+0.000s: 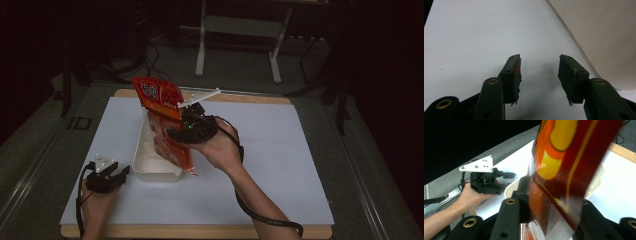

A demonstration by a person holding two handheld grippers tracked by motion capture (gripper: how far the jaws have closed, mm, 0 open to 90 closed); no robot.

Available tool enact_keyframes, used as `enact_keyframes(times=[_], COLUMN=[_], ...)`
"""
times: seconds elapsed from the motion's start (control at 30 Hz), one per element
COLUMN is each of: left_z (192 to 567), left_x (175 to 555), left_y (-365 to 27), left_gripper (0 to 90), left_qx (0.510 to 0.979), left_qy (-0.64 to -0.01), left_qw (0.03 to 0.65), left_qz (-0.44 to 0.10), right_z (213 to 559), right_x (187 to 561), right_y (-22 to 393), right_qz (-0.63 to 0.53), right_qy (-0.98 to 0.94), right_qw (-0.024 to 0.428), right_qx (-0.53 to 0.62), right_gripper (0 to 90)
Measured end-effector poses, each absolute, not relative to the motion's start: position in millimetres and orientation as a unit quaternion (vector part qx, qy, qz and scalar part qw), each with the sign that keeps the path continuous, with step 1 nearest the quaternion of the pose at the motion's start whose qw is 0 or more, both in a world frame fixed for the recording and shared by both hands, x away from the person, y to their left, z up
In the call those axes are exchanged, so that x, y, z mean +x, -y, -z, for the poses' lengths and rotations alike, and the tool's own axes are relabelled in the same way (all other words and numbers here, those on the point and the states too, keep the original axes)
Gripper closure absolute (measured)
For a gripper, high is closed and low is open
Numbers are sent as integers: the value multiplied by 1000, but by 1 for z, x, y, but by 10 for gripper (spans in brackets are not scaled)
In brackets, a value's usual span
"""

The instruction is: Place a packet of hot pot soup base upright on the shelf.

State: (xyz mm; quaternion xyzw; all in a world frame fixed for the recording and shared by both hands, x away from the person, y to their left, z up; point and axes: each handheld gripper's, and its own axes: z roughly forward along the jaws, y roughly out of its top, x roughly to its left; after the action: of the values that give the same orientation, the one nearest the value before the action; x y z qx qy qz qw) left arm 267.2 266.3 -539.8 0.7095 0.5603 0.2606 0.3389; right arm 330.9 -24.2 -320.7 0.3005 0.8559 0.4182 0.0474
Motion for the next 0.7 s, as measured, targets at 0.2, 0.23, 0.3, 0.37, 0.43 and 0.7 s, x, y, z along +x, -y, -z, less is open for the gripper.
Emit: enact_keyframes(times=[0.2, 0.23, 0.3, 0.37, 0.43, 0.7], left_z=[540, 540, 540, 540, 539, 539], left_x=[267, 267, 267, 267, 267, 267], left_y=[-266, -266, -266, -267, -267, -267], left_gripper=[530, 530, 530, 530, 530, 548], left_qx=[709, 709, 709, 709, 709, 710], left_qy=[-560, -561, -560, -560, -560, -558], left_qw=[340, 339, 340, 340, 340, 345], left_qz=[-260, -260, -260, -261, -261, -256], right_z=[326, 326, 328, 329, 331, 345], right_x=[333, 334, 334, 335, 336, 346], right_y=[13, 11, 7, 3, -2, -10], right_qz=[-421, -421, -423, -425, -427, -433], right_qy=[-855, -856, -854, -854, -854, -852], right_qw=[43, 41, 39, 42, 42, 36], right_qx=[299, 298, 299, 298, 295, 293], right_gripper=[707, 707, 706, 706, 706, 706])
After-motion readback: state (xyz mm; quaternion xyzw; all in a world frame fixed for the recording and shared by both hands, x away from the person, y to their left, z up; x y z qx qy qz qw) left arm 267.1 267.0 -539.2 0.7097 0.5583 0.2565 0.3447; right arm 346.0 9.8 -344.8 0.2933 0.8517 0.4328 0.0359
